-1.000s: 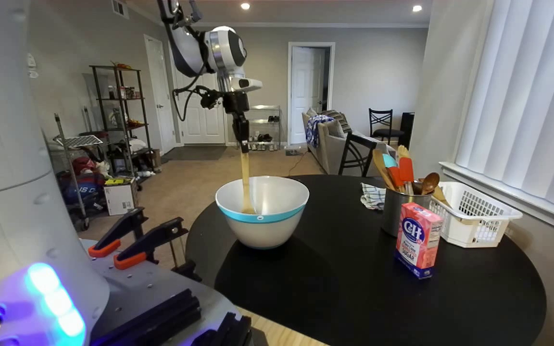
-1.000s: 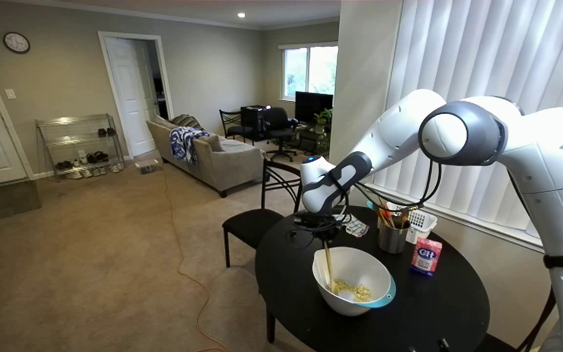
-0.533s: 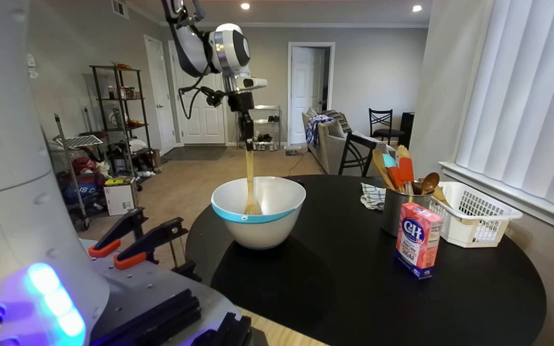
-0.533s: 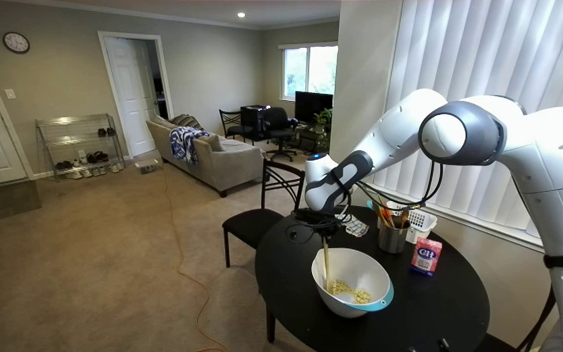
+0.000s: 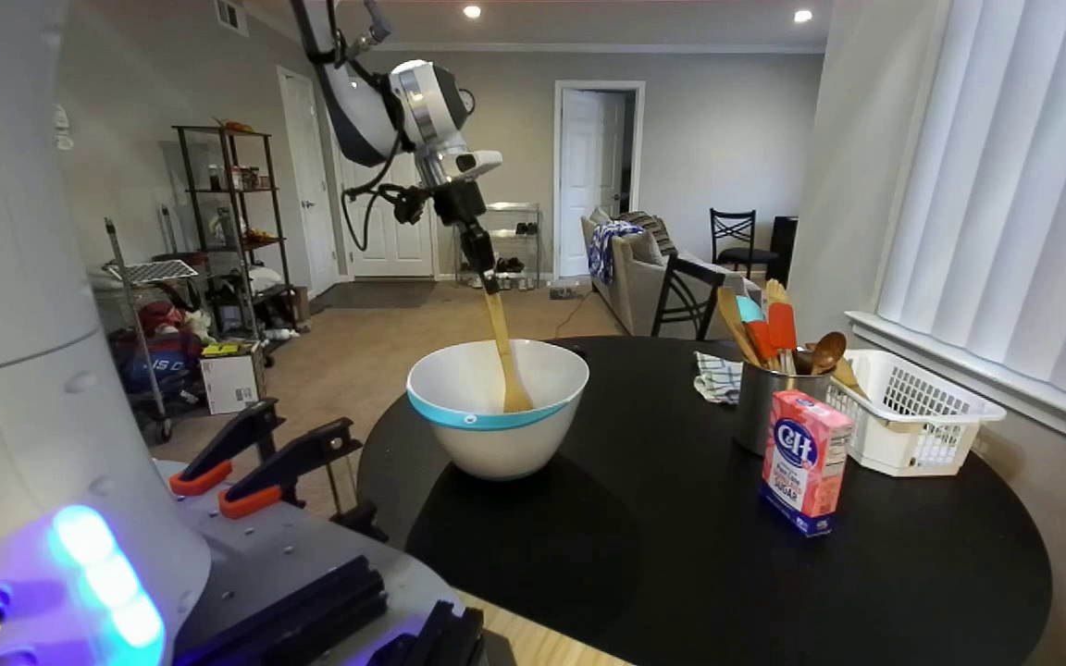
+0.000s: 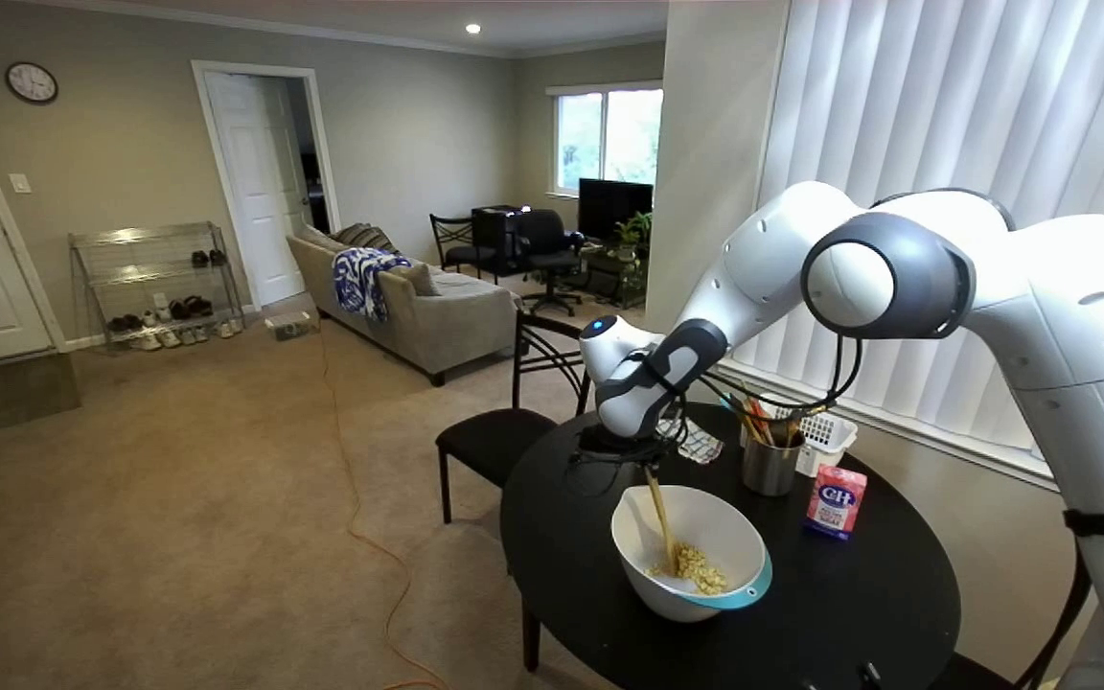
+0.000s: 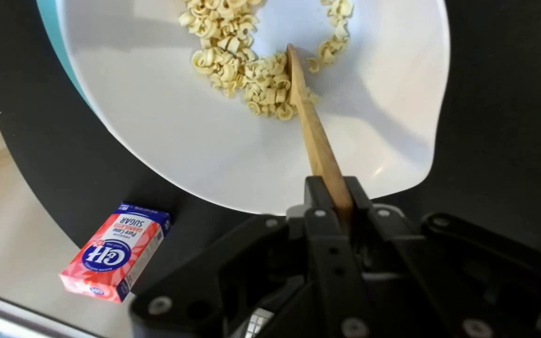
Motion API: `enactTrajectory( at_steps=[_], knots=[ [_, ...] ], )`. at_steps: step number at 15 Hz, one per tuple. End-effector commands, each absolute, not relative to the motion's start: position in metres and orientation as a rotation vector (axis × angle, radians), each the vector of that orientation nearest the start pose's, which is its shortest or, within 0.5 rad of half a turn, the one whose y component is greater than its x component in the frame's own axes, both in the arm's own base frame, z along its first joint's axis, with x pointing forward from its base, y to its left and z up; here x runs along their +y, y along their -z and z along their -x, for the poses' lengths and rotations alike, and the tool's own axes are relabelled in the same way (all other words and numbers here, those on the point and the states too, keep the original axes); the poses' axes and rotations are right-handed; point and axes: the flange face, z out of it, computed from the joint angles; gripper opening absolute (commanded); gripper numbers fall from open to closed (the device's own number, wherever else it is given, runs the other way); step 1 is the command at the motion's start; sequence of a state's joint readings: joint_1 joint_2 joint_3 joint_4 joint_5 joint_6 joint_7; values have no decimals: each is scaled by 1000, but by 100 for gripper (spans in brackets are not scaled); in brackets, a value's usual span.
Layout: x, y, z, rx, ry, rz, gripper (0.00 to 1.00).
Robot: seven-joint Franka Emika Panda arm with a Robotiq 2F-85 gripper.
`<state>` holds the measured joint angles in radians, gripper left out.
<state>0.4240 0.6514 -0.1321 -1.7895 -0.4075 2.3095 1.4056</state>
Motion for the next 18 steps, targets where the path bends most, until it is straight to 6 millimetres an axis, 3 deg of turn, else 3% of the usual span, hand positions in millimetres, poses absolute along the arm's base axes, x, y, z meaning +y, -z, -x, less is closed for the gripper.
enactTrajectory(
  at_steps=[1,5,9,14,18],
  knots=[
    [174,-173,-608,1405,263,3290,3],
    [164,-166,-600,1493,70,3340,3],
    [172,-167,-603,1366,-119,3310,3],
    [182,-172,-619,1232,-115,3172,3],
    [182,-179,-628,1265,-105,3077,3]
  ],
)
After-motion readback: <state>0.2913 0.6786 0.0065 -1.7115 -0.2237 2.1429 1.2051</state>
